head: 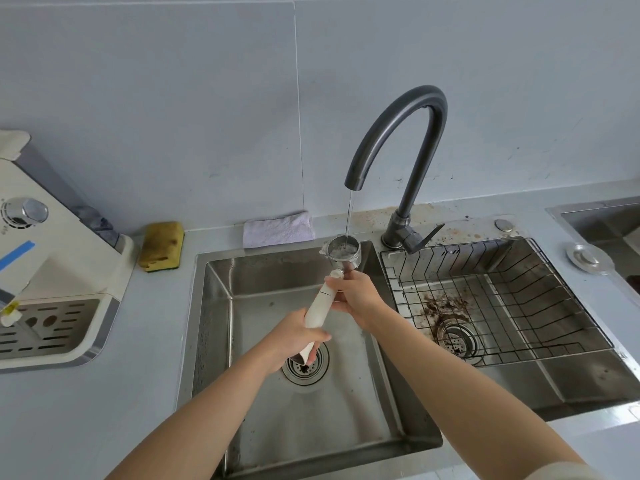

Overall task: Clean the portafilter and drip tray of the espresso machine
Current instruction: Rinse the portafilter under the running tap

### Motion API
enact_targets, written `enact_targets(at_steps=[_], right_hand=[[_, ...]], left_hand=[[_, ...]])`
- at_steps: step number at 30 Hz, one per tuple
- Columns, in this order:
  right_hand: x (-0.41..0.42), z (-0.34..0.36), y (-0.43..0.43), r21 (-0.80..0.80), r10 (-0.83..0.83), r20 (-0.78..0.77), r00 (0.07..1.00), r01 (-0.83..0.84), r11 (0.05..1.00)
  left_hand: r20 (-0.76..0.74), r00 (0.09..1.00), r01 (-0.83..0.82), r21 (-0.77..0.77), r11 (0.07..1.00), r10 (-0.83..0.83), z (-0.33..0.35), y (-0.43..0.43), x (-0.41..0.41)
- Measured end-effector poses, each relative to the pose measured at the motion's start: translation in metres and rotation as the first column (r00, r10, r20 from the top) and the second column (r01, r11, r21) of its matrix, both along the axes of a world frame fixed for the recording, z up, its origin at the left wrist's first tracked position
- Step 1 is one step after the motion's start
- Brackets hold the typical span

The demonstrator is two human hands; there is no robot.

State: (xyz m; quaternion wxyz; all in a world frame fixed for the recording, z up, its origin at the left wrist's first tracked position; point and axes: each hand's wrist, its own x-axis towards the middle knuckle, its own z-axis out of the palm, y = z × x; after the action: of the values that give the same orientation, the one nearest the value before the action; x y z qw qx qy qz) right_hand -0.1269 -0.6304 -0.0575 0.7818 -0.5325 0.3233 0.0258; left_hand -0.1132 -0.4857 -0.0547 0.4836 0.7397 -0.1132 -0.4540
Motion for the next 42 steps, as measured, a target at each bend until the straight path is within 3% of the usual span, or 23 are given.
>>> enact_targets(at_steps=[6, 14, 20, 30, 35, 42], right_hand=[[-0.003, -0.001, -0.002, 0.003, -0.002, 0.031, 1.0, 0.002, 1.0], [0.0, -0.001, -0.002, 0.158, -0.023, 0.089, 0.996, 0.009, 0.987], [0.0, -0.001, -0.001, 0.115, 0.022, 0.056, 0.998, -0.028, 0.993], [-0.003, -0.002, -0.001, 0.018, 0.029, 0.008, 1.0, -0.029, 0.999], [-0.003, -0.002, -0.001, 0.044, 0.02, 0.036, 0.999, -0.021, 0.999], [-0.002, -0.001, 0.002, 0.196, -0.009, 0.081, 0.997, -0.007, 0.981]], left_hand=[[0.069, 0.997, -0.024, 0.03, 0.999, 0.022, -0.005, -0.005, -0.005], [0.278, 0.96, -0.082, 0.137, 0.987, 0.042, -0.009, -0.008, -0.007], [0.201, 0.979, -0.063, 0.167, 0.984, 0.028, -0.004, -0.008, -0.007], [0.082, 0.996, -0.029, 0.064, 0.998, 0.024, -0.002, -0.005, -0.009], [0.115, 0.993, -0.026, 0.03, 0.999, 0.023, -0.007, -0.006, -0.012], [0.235, 0.97, -0.087, 0.114, 0.99, 0.058, -0.013, -0.003, -0.004]])
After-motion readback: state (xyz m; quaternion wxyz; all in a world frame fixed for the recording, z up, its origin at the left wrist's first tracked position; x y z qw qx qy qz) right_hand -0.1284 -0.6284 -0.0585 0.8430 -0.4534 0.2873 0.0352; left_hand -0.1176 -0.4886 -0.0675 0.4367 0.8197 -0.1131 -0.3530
